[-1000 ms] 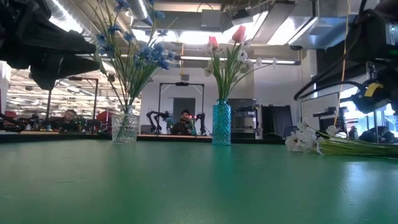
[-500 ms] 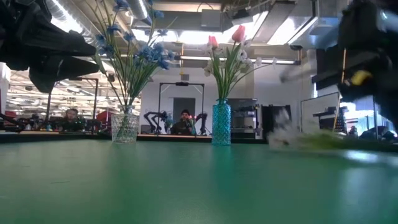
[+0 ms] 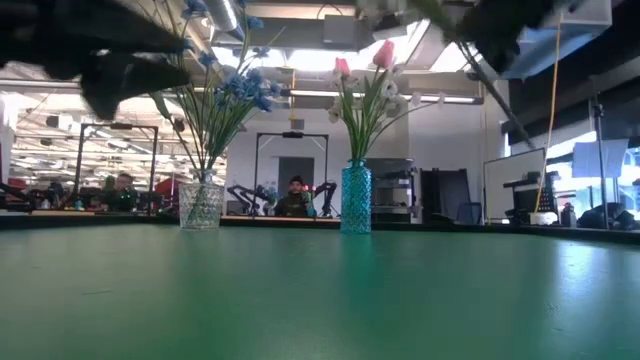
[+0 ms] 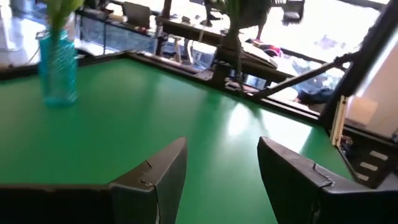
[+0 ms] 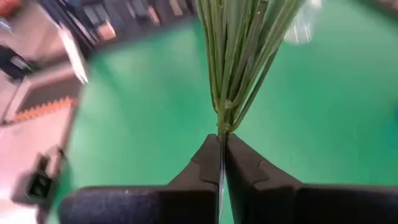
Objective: Sort flowers into vase by color
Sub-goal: Put the white flowers into the blue vase
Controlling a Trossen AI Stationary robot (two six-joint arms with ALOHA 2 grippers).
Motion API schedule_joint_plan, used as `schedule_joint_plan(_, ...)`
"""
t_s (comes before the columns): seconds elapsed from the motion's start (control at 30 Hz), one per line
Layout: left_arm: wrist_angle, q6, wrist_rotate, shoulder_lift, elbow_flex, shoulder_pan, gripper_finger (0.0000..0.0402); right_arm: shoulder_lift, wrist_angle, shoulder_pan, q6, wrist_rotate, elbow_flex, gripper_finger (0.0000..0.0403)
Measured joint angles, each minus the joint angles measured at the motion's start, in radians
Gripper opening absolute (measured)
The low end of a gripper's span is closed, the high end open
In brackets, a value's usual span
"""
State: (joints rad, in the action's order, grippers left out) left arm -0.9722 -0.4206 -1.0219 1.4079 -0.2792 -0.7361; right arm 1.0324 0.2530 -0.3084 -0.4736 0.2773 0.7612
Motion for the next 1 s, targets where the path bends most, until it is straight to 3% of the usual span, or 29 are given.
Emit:
schedule_joint_plan(0.13,0.097,0.073,0.067,0.053,-0.131,0.072,0.0191,-0.042,-0.144,0.000,0.150,0.010,0.000,0.0004)
schedule_joint_plan(0.3,0.234,0.178,0.065,0.191,-0.350,0.187,0.0191,-0.096,-0.177,0.000,0.267,0.054,0.000,0.0002)
schedule_joint_plan(0.57,0.246,0.315,0.036,0.441,-0.638,0.433,0.0191,-0.165,-0.207,0.000,0.355,0.085,0.000,0.0002)
schedule_joint_plan(0.8,0.372,0.259,0.049,0.504,-0.742,0.611,0.0217,-0.193,-0.197,0.000,0.380,0.045,0.000,0.0001)
schedule_joint_plan(1.0,0.372,0.245,0.176,0.504,-0.748,0.732,0.0253,-0.193,-0.185,0.000,0.411,0.041,0.000,0.0001)
